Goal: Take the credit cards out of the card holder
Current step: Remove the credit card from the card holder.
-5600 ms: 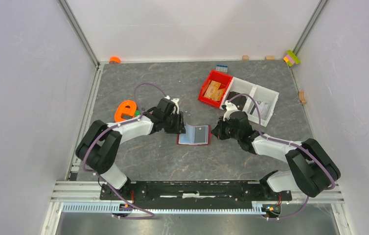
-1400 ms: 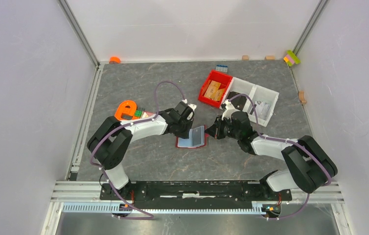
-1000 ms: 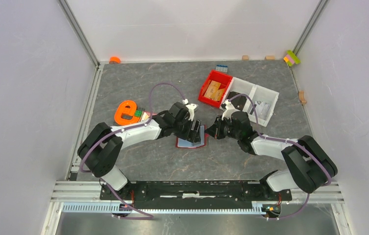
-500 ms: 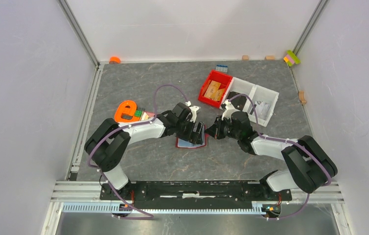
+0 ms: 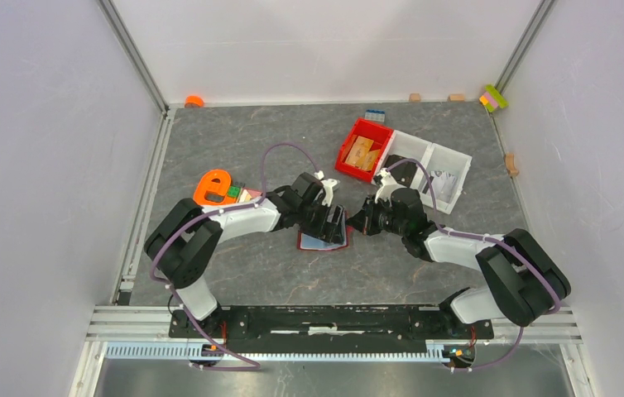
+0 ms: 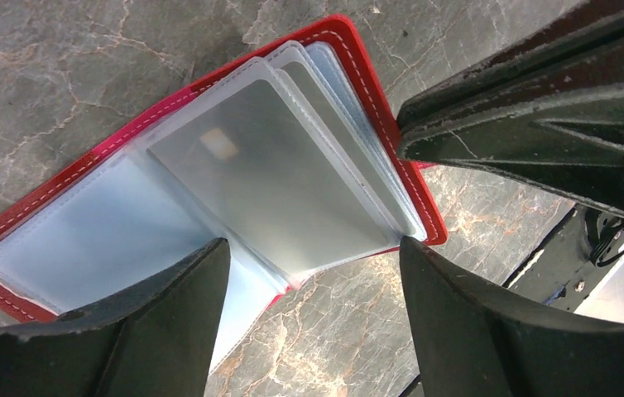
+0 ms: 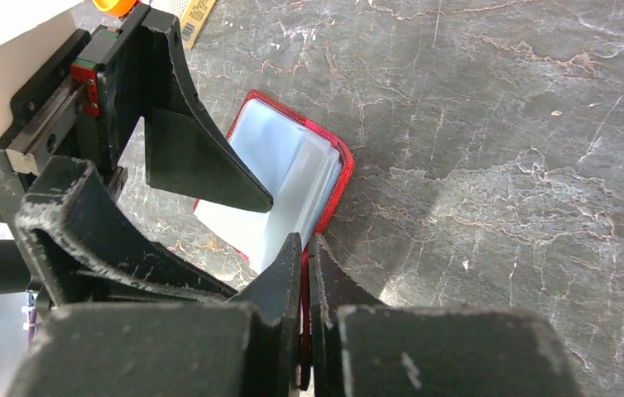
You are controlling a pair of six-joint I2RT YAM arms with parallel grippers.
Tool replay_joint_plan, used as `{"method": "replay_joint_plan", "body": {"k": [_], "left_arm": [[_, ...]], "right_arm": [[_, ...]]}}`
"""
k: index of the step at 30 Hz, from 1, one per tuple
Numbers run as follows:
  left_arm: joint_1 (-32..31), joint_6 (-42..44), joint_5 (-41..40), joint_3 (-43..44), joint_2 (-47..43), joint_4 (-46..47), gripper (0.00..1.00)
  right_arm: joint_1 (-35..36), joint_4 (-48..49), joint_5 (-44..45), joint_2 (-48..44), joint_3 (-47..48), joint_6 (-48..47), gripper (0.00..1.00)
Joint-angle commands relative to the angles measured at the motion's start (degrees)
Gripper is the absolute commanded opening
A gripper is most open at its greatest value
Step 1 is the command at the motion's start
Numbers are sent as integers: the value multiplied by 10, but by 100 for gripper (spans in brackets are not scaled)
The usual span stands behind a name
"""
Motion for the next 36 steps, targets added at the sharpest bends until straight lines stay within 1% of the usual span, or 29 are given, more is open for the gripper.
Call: {"method": "replay_joint_plan", "body": {"k": [1,4,9,14,21,23,25,27,31,33,35,36], "left_arm": [[4,-15,-35,27,16,-17,77],[5,-18,-59,30,16,-29,67],[11,-23,-90,17,-8,-31,50],[21,-24,-119,6,-30,-38,44],[21,-17,-128,37,13,-78,40],[22,-16,-130,44,25,-88,40],[22,-14,-140,54,36,-99,43],[22,-11,-146,62,48,-107,45],[22,-12,-149,65,52,-110,47],[22,-14,-149,58,41,-101,53],[22,-16,-151,50,28,-94,64],[22,-16,-151,46,24,-91,69]], "right_arm": [[2,28,-13,-12,-5,-2,0],[2,28,-12,-12,-5,-2,0],[2,26,-11,-14,-5,-3,0],[2,24,-11,-16,-5,-4,0],[1,25,-17,-17,-3,-3,0],[2,25,-19,-15,-3,-2,1],[2,18,-14,-12,-1,-5,9],[3,2,-2,-6,4,-7,14],[2,-1,-9,15,11,-4,15],[3,1,-13,21,12,-2,14],[4,5,-15,23,11,1,10],[4,6,-16,22,11,2,7]]}}
